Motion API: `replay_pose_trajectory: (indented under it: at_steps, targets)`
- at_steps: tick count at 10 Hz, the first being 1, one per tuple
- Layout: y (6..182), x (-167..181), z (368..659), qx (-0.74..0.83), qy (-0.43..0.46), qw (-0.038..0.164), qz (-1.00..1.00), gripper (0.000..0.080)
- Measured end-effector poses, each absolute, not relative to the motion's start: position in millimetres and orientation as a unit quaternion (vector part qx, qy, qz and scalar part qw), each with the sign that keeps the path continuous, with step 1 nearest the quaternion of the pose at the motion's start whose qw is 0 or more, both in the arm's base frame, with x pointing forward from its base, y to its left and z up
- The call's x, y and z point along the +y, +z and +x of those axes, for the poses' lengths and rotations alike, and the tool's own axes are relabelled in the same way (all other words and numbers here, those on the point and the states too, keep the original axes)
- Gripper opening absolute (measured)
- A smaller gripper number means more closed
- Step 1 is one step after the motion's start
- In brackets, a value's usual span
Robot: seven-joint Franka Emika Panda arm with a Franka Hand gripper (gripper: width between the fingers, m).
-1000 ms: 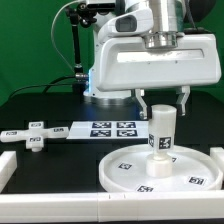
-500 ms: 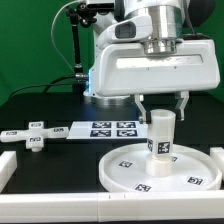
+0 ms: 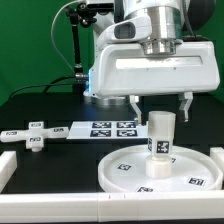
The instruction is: Assemble round table
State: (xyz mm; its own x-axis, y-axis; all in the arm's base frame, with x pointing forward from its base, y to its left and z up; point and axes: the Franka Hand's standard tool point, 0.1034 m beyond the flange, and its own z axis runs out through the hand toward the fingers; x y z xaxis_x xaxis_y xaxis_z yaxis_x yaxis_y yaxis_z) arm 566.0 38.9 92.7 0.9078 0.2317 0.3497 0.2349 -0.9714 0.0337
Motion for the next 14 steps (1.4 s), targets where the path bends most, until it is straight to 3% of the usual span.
replay_pose_trajectory:
  at_steps: [1,3,8,11,14]
  targets:
    - [92.5,38.9,565.9,-0.119,-0.178,0.005,-0.977,0.0623]
    - [95.2,39.6,567.0,-0.112,-0.181,0.006,-0.977,0.0644]
    - [114.4,36.0,570.5,-0.110,-0.181,0.007,-0.977,0.0649]
    - [109.3,39.6,565.8,-0.111,-0.156,0.012,-0.981,0.0649]
    - [105.6,44.1,561.1,-0.111,-0.047,0.032,-0.992,0.0649]
